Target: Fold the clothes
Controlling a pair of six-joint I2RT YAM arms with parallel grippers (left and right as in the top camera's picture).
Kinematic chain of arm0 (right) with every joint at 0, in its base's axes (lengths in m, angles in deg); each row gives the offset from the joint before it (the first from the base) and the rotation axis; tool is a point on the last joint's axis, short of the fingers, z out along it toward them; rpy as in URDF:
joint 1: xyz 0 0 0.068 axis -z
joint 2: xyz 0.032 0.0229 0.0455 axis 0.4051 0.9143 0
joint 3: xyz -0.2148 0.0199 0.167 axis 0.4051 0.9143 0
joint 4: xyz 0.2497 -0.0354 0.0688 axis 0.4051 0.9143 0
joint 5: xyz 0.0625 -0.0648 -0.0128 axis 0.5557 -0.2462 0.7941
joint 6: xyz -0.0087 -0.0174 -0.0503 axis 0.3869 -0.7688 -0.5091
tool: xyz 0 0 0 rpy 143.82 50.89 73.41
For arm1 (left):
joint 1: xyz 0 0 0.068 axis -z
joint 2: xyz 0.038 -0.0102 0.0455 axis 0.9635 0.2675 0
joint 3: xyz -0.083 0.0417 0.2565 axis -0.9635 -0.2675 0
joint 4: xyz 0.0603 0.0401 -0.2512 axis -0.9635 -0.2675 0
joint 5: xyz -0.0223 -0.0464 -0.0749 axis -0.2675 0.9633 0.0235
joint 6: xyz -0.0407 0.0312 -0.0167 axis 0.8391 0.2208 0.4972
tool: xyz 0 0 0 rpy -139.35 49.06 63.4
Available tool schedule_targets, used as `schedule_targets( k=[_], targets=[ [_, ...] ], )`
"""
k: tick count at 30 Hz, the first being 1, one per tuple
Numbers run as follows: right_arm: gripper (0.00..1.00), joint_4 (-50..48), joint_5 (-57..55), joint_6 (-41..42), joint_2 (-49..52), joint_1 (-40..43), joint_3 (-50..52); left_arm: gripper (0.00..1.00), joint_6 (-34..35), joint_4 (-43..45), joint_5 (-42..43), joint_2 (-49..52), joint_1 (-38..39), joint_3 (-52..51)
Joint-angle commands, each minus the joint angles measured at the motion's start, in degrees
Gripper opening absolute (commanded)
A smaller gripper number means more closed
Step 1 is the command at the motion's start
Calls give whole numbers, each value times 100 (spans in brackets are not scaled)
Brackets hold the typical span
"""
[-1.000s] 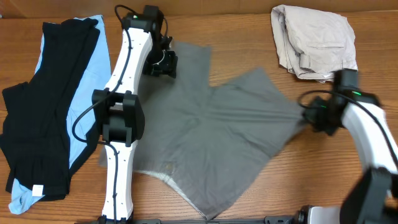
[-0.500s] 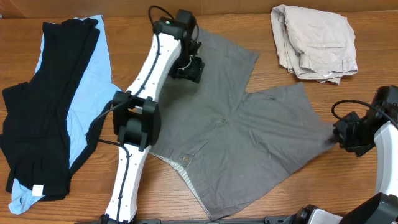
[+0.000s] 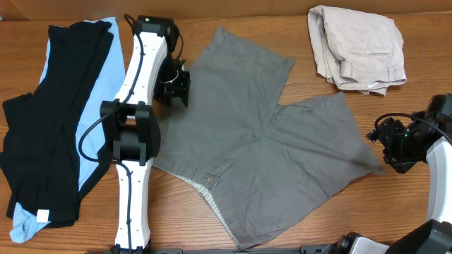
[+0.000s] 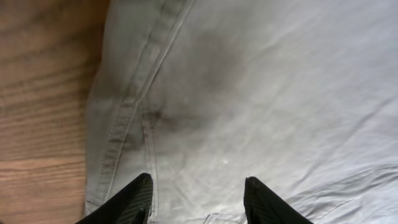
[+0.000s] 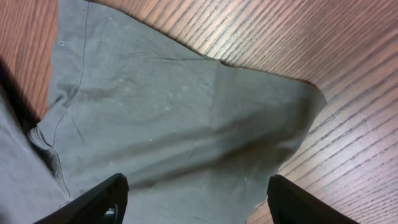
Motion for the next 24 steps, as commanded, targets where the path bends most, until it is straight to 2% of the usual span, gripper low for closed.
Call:
schedule_targets(
  k=[1, 7, 10, 17, 20, 24],
  targets=[
    [77, -96, 74, -122, -114, -4, -186, 51, -225, -15, -28, -74, 197, -474],
    [79, -219, 74, -122, -111, -4, -186, 52, -240, 199, -267, -72, 293, -1071],
    [79, -262, 72, -136, -111, -4, -186, 58, -236, 509, -341, -72, 299, -1252],
    [79, -407, 74, -138, -111, -4, -186, 72, -219, 1858, -920, -26, 227, -1443],
    [79, -420, 72, -138, -111, -4, -186, 73, -330, 2439, -1311, 52, 232, -1445],
    [79, -433, 72, -138, -111, -4, -186, 74, -645, 3279, -1405, 249, 238, -1445]
  ],
)
